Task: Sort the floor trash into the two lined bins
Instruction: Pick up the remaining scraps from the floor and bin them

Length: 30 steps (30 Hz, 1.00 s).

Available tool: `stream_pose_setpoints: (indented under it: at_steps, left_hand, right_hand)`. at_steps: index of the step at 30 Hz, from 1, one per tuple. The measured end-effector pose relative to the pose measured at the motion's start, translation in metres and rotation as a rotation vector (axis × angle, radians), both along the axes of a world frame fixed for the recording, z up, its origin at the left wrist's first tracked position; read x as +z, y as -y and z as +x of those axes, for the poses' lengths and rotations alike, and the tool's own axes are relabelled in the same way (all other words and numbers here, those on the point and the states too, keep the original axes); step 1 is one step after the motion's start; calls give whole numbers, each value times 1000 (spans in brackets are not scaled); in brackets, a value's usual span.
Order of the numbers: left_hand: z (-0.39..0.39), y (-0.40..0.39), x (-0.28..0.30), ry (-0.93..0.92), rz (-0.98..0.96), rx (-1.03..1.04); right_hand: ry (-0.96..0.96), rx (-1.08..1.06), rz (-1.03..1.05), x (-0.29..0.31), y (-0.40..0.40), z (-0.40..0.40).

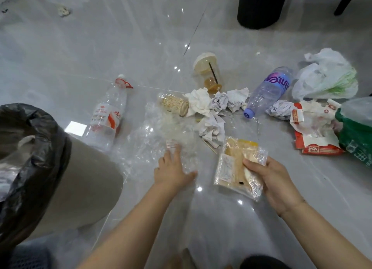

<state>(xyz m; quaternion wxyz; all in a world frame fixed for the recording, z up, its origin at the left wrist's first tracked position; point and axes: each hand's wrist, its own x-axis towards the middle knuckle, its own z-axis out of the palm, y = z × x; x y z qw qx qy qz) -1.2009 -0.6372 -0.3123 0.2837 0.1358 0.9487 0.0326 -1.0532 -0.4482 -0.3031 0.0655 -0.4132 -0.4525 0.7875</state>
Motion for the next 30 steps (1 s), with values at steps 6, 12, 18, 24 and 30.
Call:
stream_pose_setpoints:
  at_steps: [6,12,18,24,30]
  left_hand:
    - [13,16,-19,-245,137,-189]
    - [20,35,0,-241,384,-665]
    - [54,31,14,-23,370,-849]
    - [78,26,12,131,303,-813]
    - [76,43,27,-101,395,-787]
  right_hand:
    - [37,6,52,-5,-11,11]
    - [-93,40,48,25,-13,28]
    - [-214,90,189,53,-15,38]
    - [-117,448,550,34,3,16]
    - [78,850,1066,0,18,-2]
